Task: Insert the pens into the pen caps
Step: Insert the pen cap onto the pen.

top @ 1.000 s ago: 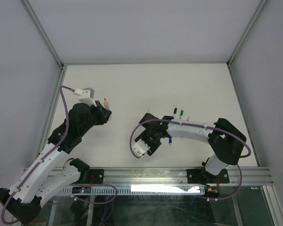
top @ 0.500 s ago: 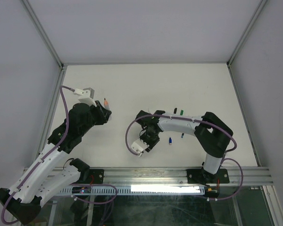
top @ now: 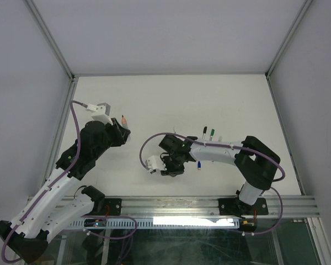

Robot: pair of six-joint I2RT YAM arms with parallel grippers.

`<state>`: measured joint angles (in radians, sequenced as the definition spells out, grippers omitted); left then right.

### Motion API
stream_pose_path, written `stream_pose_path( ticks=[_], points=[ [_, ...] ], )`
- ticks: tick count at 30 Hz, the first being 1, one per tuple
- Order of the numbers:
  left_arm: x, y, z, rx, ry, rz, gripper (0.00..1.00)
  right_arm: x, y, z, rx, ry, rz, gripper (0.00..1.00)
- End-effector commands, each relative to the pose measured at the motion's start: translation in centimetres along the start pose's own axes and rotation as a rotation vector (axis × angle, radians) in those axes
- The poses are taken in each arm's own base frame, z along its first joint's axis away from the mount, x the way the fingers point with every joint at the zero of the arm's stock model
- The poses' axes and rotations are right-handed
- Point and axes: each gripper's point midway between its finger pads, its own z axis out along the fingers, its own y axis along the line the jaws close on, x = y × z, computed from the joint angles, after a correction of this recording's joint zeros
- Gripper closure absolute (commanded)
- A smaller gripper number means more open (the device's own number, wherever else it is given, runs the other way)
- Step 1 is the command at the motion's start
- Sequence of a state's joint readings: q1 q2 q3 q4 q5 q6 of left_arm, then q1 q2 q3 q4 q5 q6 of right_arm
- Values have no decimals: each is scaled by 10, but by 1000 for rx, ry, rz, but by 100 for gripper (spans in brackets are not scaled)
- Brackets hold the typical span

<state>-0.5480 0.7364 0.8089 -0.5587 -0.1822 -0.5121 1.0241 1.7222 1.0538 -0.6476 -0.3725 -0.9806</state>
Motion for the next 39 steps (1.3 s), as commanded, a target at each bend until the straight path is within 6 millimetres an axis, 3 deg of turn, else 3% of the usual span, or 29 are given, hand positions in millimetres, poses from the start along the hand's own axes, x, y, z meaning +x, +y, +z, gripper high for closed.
stream_pose_path(
  ticks=[1, 4, 7, 10, 17, 26, 29, 32, 37, 39],
  points=[
    [-13, -5, 0, 20, -44, -8, 100, -23, -10, -2, 224, -94, 474, 82],
    [-11, -6, 3, 21, -34, -2, 100, -16, -13, 2, 356, -93, 710, 82],
    [-11, -6, 5, 20, -32, 3, 100, 7, -20, -2, 560, -35, 1022, 77],
    [-11, -5, 6, 15, -35, 2, 100, 33, -6, -2, 668, 125, 1241, 73],
    [-8, -3, 5, 15, -33, -4, 100, 39, 21, 13, 679, 296, 1375, 66],
    [-11, -4, 2, 18, -39, -7, 100, 36, 28, 26, 592, 343, 1383, 62],
    [-11, -5, 1, 20, -40, -7, 100, 35, 28, 30, 586, 349, 1384, 67],
    [-11, -5, 1, 21, -36, -7, 100, 34, 26, 29, 591, 338, 1391, 79],
    [-13, -7, -3, 36, -46, -6, 100, 31, 13, 8, 673, 263, 1450, 100],
    [-13, -10, -4, 60, -54, 7, 99, 24, 5, -2, 699, 193, 1476, 100]
  ],
)
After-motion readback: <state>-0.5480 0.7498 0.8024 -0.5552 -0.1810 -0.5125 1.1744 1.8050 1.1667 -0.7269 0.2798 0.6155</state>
